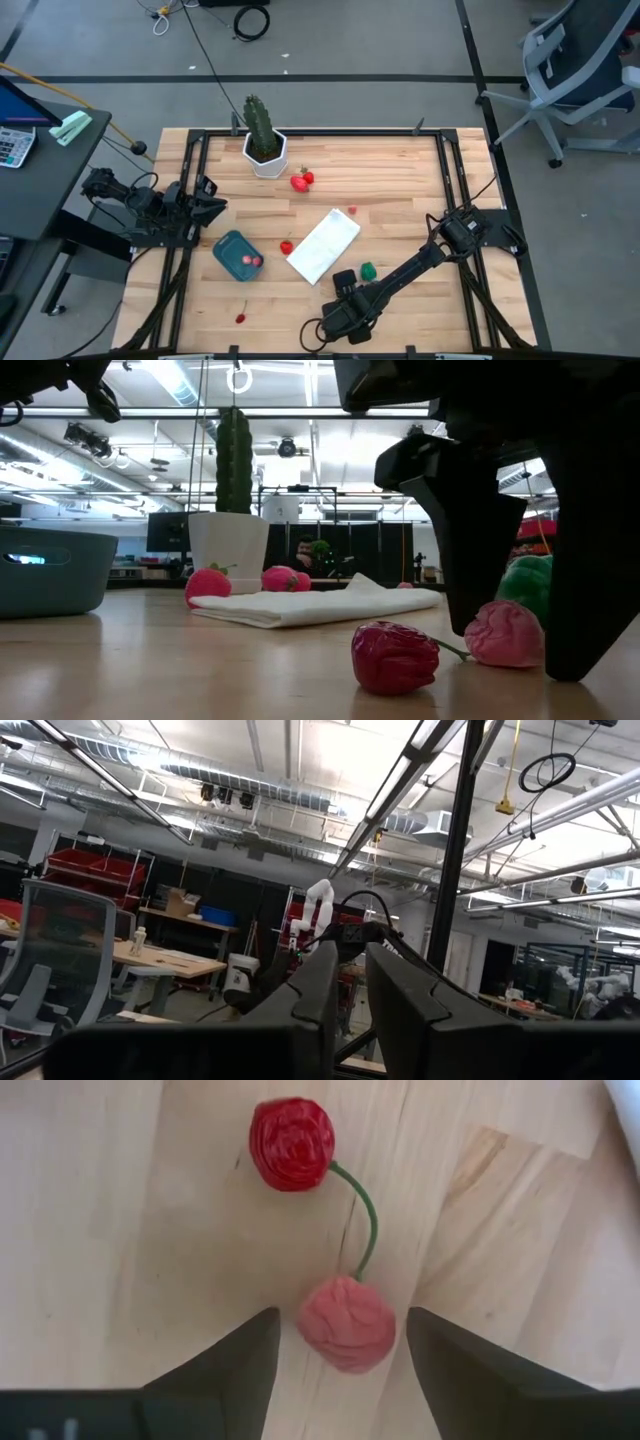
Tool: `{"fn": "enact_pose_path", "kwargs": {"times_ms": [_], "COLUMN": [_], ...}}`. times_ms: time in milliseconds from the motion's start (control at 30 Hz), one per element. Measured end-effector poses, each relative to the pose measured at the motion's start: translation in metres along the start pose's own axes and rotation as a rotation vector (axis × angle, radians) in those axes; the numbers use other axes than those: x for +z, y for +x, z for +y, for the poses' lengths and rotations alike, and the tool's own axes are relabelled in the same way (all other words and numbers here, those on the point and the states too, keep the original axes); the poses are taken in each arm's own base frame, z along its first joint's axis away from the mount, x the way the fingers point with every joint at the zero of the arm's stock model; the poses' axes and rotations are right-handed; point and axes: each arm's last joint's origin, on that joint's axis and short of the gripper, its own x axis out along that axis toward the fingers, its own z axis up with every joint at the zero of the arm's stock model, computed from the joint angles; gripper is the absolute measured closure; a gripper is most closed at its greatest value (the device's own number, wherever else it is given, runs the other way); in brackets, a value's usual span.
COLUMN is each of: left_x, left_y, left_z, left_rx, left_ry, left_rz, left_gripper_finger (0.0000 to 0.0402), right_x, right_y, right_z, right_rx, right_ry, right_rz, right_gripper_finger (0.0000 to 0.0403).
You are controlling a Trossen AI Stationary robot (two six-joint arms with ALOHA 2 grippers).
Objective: Pick and placing Produce into tupperware
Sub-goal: Put the peach into the blue bin
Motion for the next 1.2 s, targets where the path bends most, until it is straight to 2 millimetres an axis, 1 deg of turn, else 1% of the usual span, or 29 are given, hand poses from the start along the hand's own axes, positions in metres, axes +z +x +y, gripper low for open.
{"fn": "enact_pose_path", "kwargs": {"times_ms": [100,167,367,467,600,700,833,900,1000,1133,1200], "left_x": [0.0,0.0,0.0,0.0,0.0,0.0,0.0,0.0,0.0,0.0,0.0], "left_y": [0.0,0.0,0.0,0.0,0.0,0.0,0.0,0.0,0.0,0.0,0.0], "left_z": [0.0,0.0,0.0,0.0,0.0,0.0,0.0,0.0,0.0,0.0,0.0], "left_rx": [0.0,0.0,0.0,0.0,0.0,0.0,0.0,0.0,0.0,0.0,0.0], "left_ry": [0.0,-0.001,-0.001,0.0,-0.001,-0.001,0.0,0.0,0.0,-0.001,0.0], "left_rz": [0.0,0.0,-0.001,0.0,0.0,0.0,0.0,0.0,0.0,0.0,0.0], "left_gripper_finger": [0.0336,0.0336,0.0343,0.0344,0.034,0.0341,0.0346,0.0348,0.0348,0.0344,0.0341], "right_x": [0.0,0.0,0.001,0.001,0.002,0.004,0.007,0.009,0.013,0.024,0.033], "right_y": [0.0,0.0,0.0,0.0,0.0,0.0,-0.003,-0.011,-0.032,-0.063,-0.076], "right_z": [0.0,0.0,-0.001,-0.002,-0.007,-0.012,-0.022,-0.029,-0.043,-0.065,-0.076], "right_rx": [-0.001,-0.001,-0.002,-0.011,-0.108,-0.188,-0.229,-0.247,-0.306,-0.443,-0.441], "right_ry": [0.005,0.006,0.009,0.009,0.012,-0.009,-0.027,-0.012,0.028,0.127,0.125], "right_rz": [-0.001,-0.001,-0.001,-0.003,-0.035,-0.059,-0.071,-0.09,-0.165,-0.342,-0.431], "right_gripper_finger": [0.0186,0.0202,0.0274,0.0301,0.0312,0.031,0.0305,0.0306,0.0308,0.0308,0.0307]}}
